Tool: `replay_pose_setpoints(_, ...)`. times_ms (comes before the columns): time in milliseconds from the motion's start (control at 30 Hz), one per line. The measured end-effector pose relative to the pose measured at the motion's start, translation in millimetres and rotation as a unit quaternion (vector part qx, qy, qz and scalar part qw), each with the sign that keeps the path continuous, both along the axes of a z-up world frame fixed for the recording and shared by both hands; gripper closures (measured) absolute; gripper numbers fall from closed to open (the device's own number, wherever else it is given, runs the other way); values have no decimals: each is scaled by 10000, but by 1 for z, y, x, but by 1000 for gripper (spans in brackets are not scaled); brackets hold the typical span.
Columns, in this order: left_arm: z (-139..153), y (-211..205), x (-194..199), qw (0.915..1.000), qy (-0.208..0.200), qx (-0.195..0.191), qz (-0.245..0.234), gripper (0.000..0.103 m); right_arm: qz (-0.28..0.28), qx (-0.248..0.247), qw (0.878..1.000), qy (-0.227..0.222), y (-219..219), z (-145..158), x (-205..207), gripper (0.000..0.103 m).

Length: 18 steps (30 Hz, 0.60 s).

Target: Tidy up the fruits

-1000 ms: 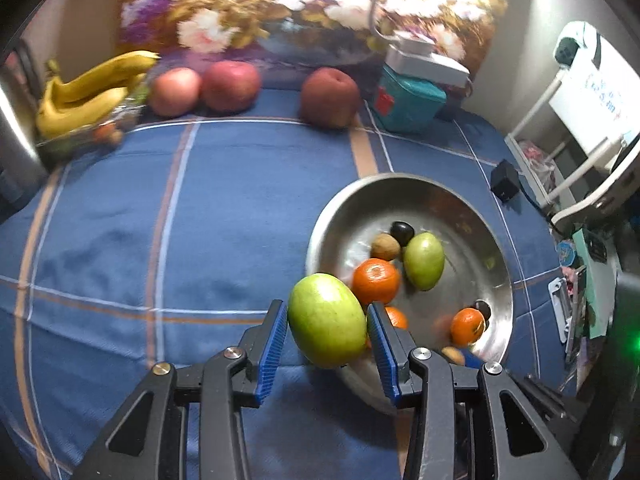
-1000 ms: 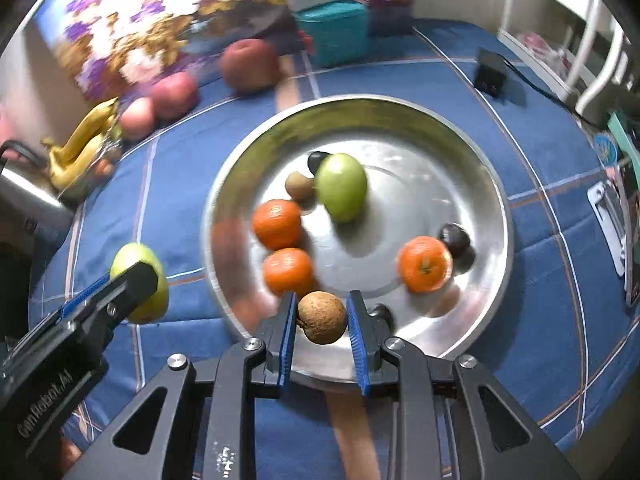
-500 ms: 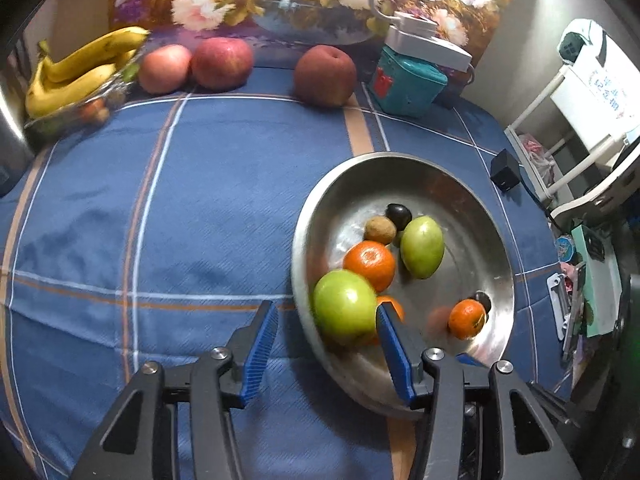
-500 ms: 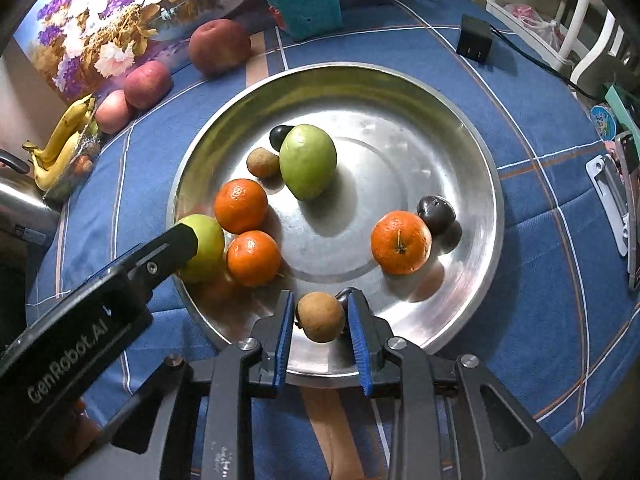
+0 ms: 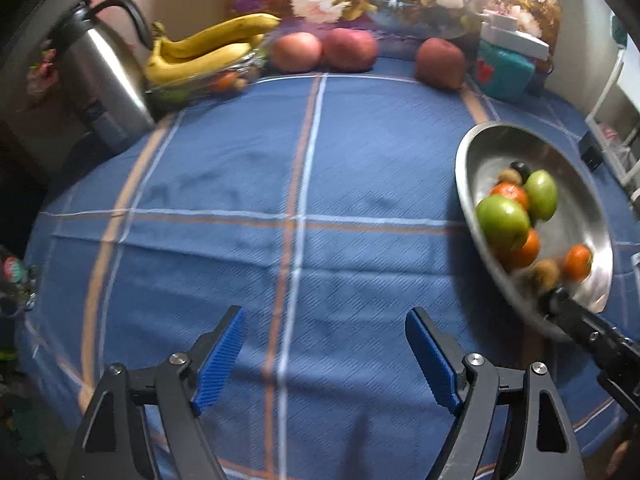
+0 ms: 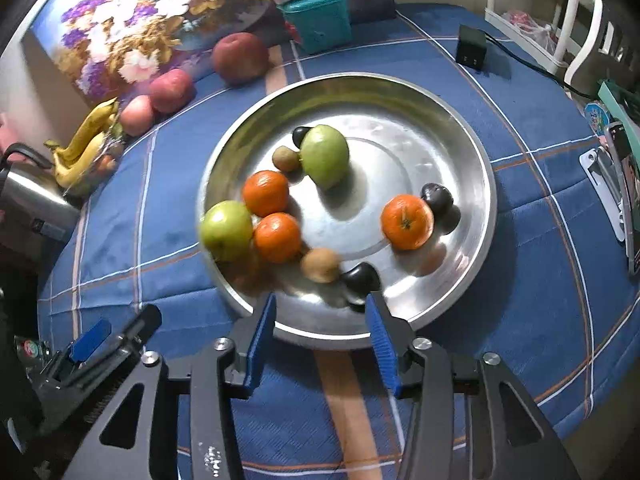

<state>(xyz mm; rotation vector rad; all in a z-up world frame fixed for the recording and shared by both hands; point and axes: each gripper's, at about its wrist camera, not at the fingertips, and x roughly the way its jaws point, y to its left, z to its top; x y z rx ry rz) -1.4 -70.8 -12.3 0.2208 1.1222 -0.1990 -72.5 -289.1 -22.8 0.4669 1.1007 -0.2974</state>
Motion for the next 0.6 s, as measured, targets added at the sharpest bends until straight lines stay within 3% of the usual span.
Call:
replay_pose_setpoints(100,-2,11,-11,9996,-56,233,160,19,113,-137,9998,-41,12,1,-7,30)
replay_pose_setpoints(233,-1,21,-19,9991,-62,284,300,19,222,-127,9997,43,22,-11,-16,23)
replay_pose_setpoints(300,1,25,-21,9991,-29,234,358,19,262,-34,9996,122,24,-19,-17,14)
replay_pose_setpoints(600,5,29,-15,9987,-116,162,476,19,268,-165,9995,15,28,-16,-24,9)
